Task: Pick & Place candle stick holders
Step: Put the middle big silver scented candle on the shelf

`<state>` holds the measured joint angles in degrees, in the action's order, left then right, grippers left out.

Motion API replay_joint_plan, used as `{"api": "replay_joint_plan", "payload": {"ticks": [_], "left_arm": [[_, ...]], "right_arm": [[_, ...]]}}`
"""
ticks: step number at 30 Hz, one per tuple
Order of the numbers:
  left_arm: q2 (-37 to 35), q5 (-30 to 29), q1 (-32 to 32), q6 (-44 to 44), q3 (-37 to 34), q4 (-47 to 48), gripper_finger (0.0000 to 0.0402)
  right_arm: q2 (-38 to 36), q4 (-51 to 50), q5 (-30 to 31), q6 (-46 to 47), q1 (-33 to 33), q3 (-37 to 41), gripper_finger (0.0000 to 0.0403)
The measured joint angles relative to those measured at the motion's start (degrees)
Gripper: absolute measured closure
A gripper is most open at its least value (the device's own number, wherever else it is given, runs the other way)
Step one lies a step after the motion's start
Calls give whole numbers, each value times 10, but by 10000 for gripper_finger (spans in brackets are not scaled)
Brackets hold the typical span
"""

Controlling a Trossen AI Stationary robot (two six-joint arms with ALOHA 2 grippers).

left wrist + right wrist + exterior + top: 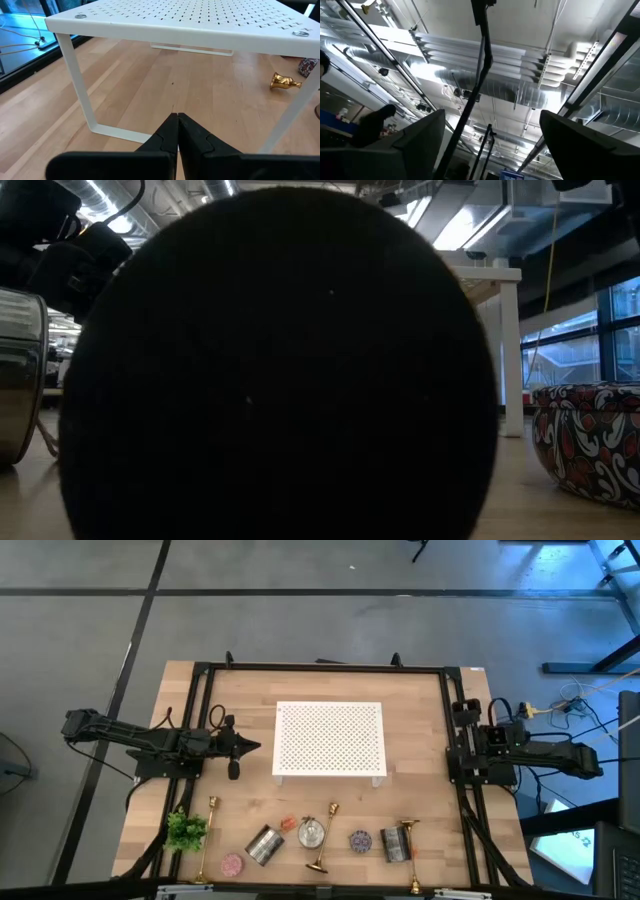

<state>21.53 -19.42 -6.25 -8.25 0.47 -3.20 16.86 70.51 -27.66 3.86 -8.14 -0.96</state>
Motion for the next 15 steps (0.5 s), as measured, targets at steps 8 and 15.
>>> {"api": "replay_joint_plan", "payload": {"ticks": [8, 15], "left_arm": [[0, -24, 0, 145, 0, -2, 400], [0, -20, 0, 177, 0, -2, 400]], "right_arm": [[37, -143, -14, 77, 39, -86, 75], [144, -241, -10, 75, 90, -173, 75]]}}
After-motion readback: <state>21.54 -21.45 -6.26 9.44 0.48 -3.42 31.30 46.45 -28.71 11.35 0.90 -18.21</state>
